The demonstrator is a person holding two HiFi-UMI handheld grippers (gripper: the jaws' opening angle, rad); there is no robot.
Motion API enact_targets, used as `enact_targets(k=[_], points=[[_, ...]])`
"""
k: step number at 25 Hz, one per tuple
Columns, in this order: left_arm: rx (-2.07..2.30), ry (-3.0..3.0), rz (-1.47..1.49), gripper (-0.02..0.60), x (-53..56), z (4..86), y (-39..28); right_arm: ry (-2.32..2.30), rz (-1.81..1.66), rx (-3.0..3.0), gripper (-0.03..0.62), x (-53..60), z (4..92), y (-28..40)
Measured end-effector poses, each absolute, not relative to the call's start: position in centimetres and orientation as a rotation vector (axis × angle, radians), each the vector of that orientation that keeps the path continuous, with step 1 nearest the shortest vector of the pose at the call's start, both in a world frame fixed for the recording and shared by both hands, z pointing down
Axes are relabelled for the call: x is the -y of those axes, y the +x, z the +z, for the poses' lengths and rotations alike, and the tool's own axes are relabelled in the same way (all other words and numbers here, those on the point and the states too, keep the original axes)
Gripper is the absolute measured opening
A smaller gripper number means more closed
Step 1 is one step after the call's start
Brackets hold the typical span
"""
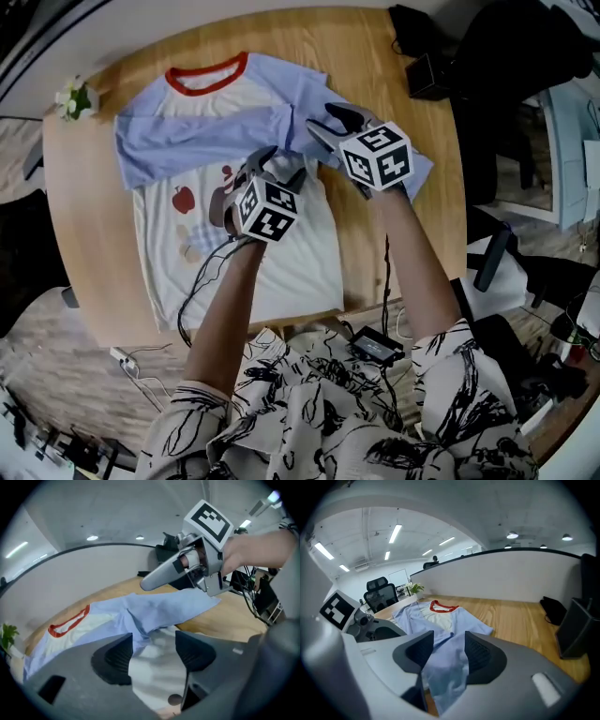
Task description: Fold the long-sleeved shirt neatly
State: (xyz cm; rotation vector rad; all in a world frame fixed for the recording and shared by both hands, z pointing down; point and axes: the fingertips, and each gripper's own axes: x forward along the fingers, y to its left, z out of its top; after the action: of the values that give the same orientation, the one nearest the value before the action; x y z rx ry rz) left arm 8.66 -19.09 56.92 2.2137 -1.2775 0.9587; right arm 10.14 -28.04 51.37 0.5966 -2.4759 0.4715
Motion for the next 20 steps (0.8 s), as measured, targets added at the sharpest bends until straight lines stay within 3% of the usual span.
enact_targets(k=[11, 20], points=[[1.290, 2.453, 0.824, 0.295, 16.5, 44.9, 12.2, 1.189, 0.562, 2.316, 0.260, 19.6, 45.4, 27.1], [1.219, 2.551, 0.877, 0.295, 16.6, 41.3, 20.7, 1.449, 0.770, 2.124, 0.287, 15.4, 51.1, 37.7]])
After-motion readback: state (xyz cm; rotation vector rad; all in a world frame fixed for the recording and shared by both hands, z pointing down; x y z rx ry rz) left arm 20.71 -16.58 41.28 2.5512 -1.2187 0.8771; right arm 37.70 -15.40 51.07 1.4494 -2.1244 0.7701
